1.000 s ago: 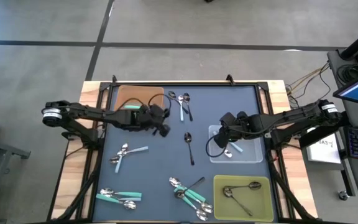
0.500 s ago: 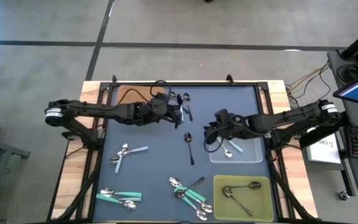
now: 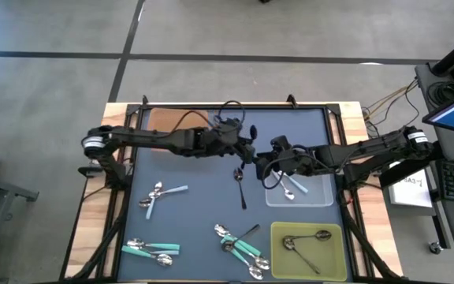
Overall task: Sort silverware by color (type)
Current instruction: Put the black spoon into the yellow bin
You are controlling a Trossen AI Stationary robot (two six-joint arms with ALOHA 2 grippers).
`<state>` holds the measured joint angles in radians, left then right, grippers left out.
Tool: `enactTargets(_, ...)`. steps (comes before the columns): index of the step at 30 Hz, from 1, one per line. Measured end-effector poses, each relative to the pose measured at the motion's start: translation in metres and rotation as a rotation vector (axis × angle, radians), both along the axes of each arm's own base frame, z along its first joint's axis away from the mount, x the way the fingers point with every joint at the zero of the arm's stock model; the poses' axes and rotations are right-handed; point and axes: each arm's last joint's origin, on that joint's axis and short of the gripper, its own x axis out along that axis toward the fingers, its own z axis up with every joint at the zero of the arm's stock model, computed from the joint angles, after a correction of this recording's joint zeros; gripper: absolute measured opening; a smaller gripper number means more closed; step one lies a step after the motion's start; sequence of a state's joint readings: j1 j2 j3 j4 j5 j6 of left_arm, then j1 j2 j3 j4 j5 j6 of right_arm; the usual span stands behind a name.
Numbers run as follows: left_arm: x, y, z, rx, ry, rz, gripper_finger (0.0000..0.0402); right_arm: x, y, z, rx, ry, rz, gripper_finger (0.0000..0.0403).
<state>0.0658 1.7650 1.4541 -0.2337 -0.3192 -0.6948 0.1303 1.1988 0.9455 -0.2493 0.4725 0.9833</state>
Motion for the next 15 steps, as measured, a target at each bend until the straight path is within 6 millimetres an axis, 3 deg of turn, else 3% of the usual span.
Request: enactTargets(15, 0.008, -0.002, 0.020, -0.037, -0.142, -0.001, 0.0000, 0.001, -0.003, 0.003, -0.076, -0.010, -0.049, 0.0171)
